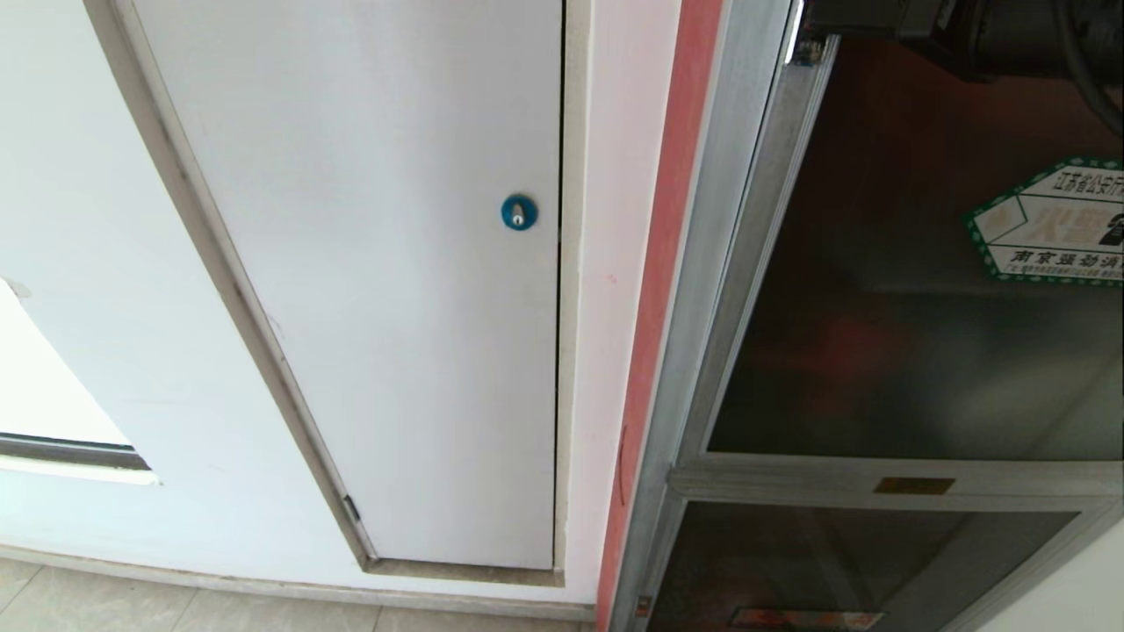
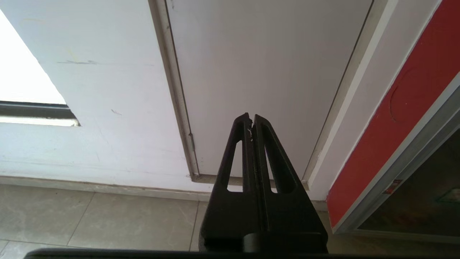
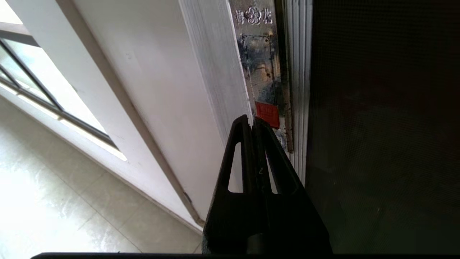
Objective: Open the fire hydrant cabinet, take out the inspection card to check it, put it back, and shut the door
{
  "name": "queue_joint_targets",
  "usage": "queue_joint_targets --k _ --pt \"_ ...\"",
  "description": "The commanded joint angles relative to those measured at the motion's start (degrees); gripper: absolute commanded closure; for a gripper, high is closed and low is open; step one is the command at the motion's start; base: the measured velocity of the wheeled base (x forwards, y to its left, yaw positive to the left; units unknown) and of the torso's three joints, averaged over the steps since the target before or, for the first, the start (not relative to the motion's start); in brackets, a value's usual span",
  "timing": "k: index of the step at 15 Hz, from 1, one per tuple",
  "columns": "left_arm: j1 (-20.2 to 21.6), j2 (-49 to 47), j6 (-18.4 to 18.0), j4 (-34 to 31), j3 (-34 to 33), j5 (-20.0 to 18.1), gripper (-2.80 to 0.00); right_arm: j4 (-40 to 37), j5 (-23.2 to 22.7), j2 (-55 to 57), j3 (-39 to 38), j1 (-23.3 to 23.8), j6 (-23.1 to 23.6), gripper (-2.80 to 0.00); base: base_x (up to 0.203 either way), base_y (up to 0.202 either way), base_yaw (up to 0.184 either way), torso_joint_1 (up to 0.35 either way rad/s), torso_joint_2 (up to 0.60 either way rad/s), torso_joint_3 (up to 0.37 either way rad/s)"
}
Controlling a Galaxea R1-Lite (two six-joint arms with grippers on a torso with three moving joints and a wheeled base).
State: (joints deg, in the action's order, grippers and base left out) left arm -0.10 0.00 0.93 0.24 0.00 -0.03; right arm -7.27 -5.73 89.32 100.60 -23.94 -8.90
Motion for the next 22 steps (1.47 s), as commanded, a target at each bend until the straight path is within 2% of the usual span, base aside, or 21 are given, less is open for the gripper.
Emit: queue_joint_targets --k 1,9,12,22 --pt "0.0 0.0 0.0 0.0 0.0 -0.1 0.00 0.0 -0.1 0.4 0.4 0.2 -0.1 0.00 0.000 0.000 0.000 0.000 0.00 0.000" --pt "0.0 0.0 0.0 0.0 0.0 -0.1 0.00 0.1 0.0 1.7 1.7 1.9 -0.1 0.00 0.000 0.000 0.000 0.000 0.00 0.000" --pt "0.0 0.0 0.0 0.0 0.0 0.0 0.00 0.1 1.5 2.2 1.8 2.0 0.0 0.00 0.000 0.000 0.000 0.000 0.00 0.000" --pt "0.0 0.0 0.0 0.0 0.0 0.0 0.00 -0.4 2.2 2.7 1.0 2.0 -0.1 0.00 0.000 0.000 0.000 0.000 0.00 0.000"
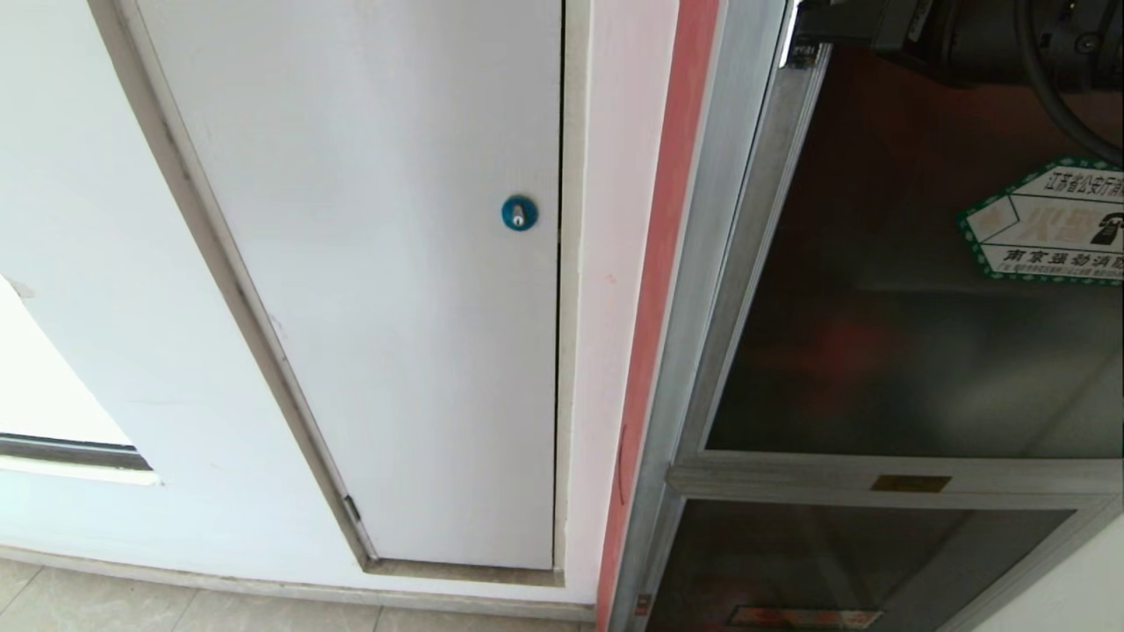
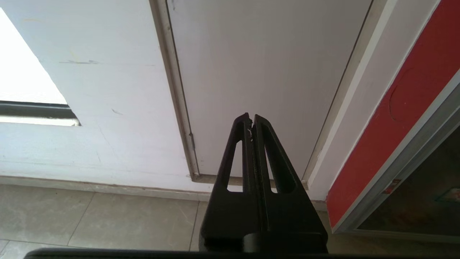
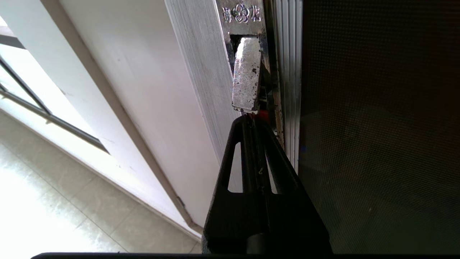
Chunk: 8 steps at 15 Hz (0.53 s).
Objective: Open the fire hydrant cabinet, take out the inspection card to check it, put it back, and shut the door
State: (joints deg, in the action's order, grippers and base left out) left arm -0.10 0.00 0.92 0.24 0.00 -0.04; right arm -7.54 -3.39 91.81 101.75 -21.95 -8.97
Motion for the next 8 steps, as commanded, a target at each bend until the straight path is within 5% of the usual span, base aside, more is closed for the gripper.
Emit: queue_joint_targets --k 1,8 --pt "0.0 0.0 0.0 0.0 0.0 0.0 0.00 0.0 0.0 0.3 -0.1 0.1 -0.1 0.00 0.000 0.000 0.000 0.000 0.00 0.000" --pt "0.0 0.0 0.0 0.0 0.0 0.0 0.00 -3.2 -2.5 -6.5 -2.0 -0.1 -7.7 0.00 0.000 0.000 0.000 0.000 0.00 0.000"
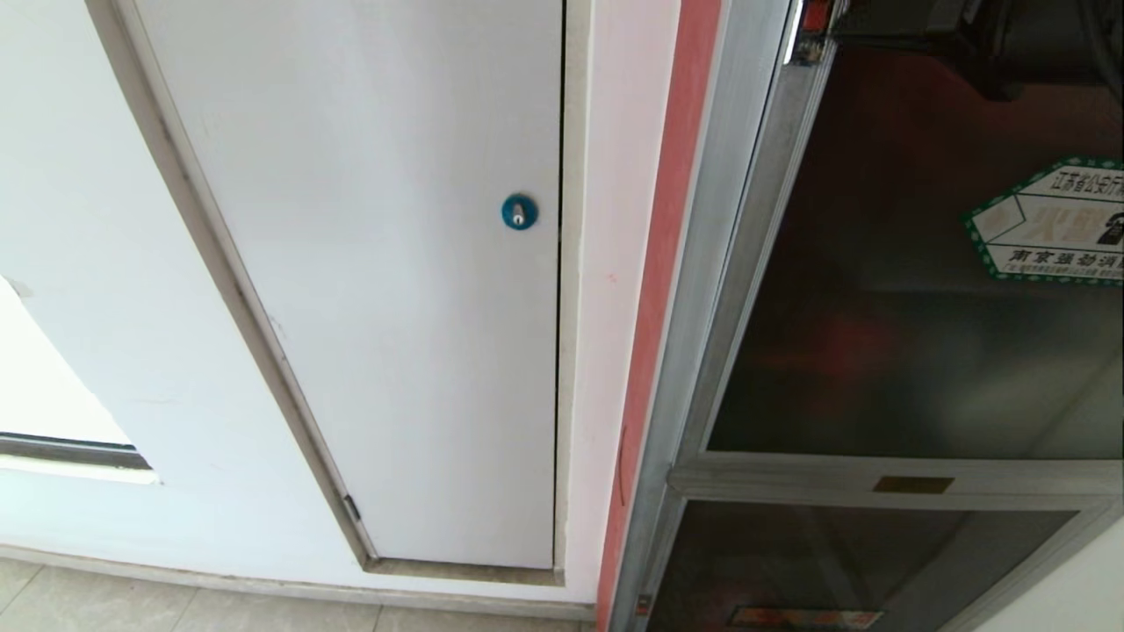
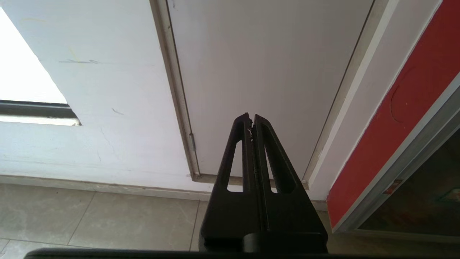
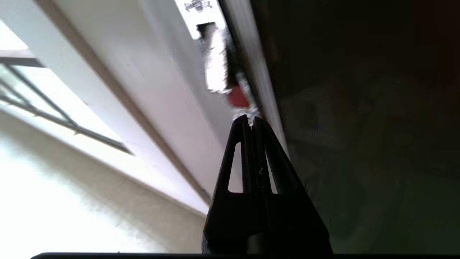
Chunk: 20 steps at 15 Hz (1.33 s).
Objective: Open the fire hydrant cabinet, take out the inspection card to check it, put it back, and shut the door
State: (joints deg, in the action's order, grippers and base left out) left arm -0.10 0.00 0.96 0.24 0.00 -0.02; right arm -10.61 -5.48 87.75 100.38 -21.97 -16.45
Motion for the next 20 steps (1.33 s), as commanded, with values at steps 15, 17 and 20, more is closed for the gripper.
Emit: queue_joint_targets --k 15,17,20 --pt "0.0 0.0 0.0 0.0 0.0 -0.1 0.00 16.4 18.7 -11.6 -23.6 -13.7 9.2 0.00 0.000 0.000 0.000 0.000 0.00 0.000" --pt "0.0 0.0 0.0 0.0 0.0 0.0 0.00 30.3 22.0 -11.7 -30.7 -14.2 16.1 0.00 0.000 0.000 0.000 0.000 0.00 0.000" --pt "0.0 0.0 0.0 0.0 0.0 -0.1 0.00 39.8 24.0 -11.7 -38.0 -14.4 21.8 0.00 0.000 0.000 0.000 0.000 0.00 0.000"
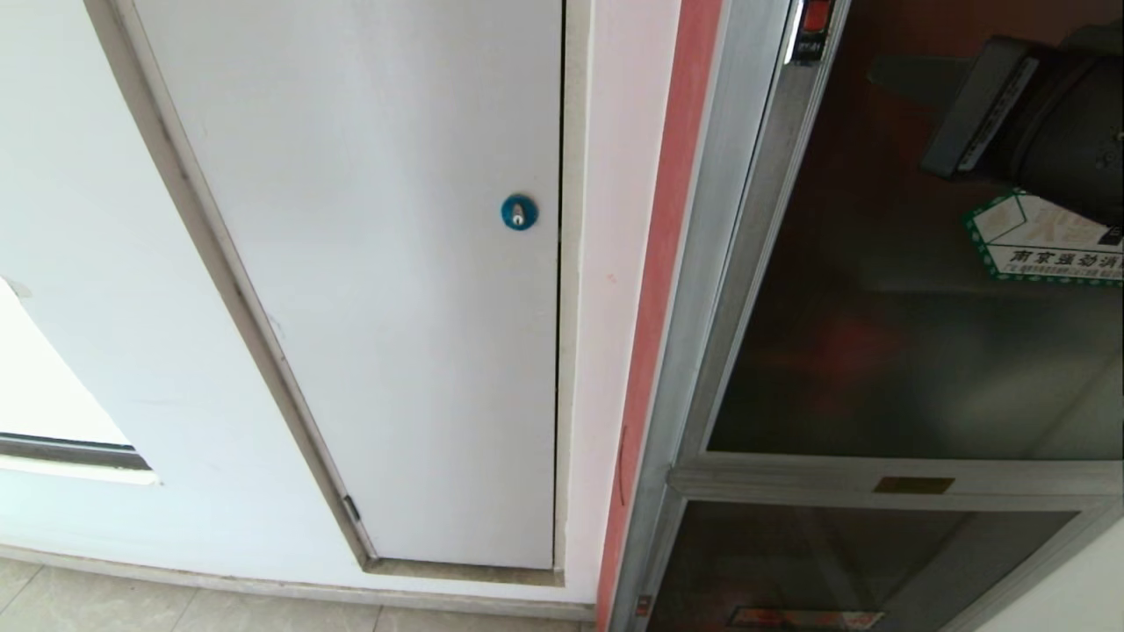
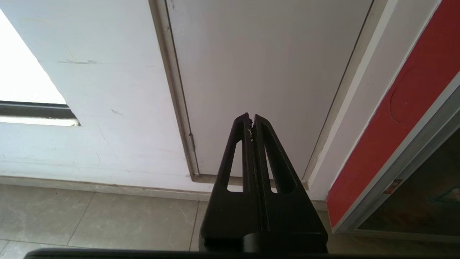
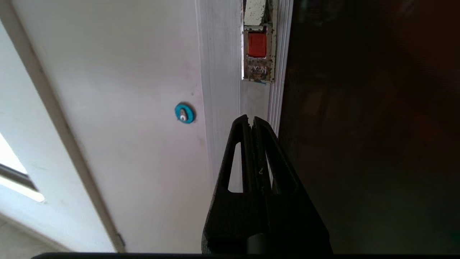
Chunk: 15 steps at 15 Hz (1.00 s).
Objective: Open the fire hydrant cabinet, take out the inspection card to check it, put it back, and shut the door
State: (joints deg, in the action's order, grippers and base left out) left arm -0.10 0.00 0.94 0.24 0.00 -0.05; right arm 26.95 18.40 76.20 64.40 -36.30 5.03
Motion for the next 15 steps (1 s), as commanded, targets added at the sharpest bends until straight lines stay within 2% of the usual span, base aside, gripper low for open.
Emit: queue_joint_targets --k 1,5,6,10,11,13,15 --pt "0.0 0.0 0.0 0.0 0.0 0.0 0.00 5.7 0.3 -0.1 -3.7 -0.1 2.1 0.00 0.000 0.000 0.000 0.000 0.00 0.000" --pt "0.0 0.0 0.0 0.0 0.0 0.0 0.00 19.9 1.3 2.7 -9.1 -0.3 7.8 0.00 0.000 0.000 0.000 0.000 0.00 0.000" --pt "0.0 0.0 0.0 0.0 0.0 0.0 0.00 22.3 3.3 3.7 -10.3 -0.5 10.5 0.00 0.000 0.000 0.000 0.000 0.00 0.000" --pt "0.0 0.0 0.0 0.0 0.0 0.0 0.00 24.4 5.1 5.5 -9.8 -3.7 11.9 0.00 0.000 0.000 0.000 0.000 0.00 0.000" --pt "0.0 0.0 0.0 0.0 0.0 0.0 0.00 26.7 5.7 6.3 -9.3 -3.8 12.3 -2.80 0.000 0.000 0.000 0.000 0.00 0.000" --pt "0.0 0.0 0.0 0.0 0.0 0.0 0.00 31.2 8.0 7.9 -9.0 -3.9 13.0 -2.80 0.000 0.000 0.000 0.000 0.00 0.000" --pt "0.0 0.0 0.0 0.0 0.0 0.0 0.00 32.7 8.2 9.0 -9.1 -4.0 14.1 -2.80 0.000 0.000 0.000 0.000 0.00 0.000"
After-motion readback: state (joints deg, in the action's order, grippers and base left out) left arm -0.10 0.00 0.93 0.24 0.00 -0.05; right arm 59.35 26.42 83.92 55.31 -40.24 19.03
